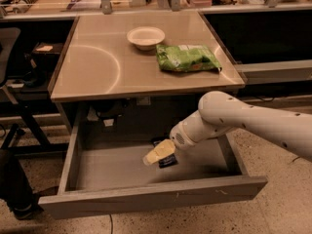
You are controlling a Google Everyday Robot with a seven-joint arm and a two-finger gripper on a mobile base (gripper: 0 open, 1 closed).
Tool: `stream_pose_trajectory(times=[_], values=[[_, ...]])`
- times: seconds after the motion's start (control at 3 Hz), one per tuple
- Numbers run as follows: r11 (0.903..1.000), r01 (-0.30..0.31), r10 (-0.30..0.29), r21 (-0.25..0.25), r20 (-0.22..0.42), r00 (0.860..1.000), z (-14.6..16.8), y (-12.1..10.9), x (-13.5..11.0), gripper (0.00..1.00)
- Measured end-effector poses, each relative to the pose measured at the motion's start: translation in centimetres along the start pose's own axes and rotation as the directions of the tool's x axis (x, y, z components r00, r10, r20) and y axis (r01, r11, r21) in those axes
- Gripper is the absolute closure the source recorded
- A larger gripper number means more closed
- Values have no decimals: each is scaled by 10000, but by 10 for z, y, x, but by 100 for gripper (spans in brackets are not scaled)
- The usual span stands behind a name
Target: Pick rxbar blueberry from top drawer and place on counter
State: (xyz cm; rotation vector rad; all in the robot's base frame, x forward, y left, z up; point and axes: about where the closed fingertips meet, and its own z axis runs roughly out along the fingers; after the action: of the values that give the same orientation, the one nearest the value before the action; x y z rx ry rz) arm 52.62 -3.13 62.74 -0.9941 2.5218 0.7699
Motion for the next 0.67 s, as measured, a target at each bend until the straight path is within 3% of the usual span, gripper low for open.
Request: stream_pose_trajectory(times=[0.67], values=[[9993, -262, 254, -260, -306, 9992, 24, -5, 3, 0]])
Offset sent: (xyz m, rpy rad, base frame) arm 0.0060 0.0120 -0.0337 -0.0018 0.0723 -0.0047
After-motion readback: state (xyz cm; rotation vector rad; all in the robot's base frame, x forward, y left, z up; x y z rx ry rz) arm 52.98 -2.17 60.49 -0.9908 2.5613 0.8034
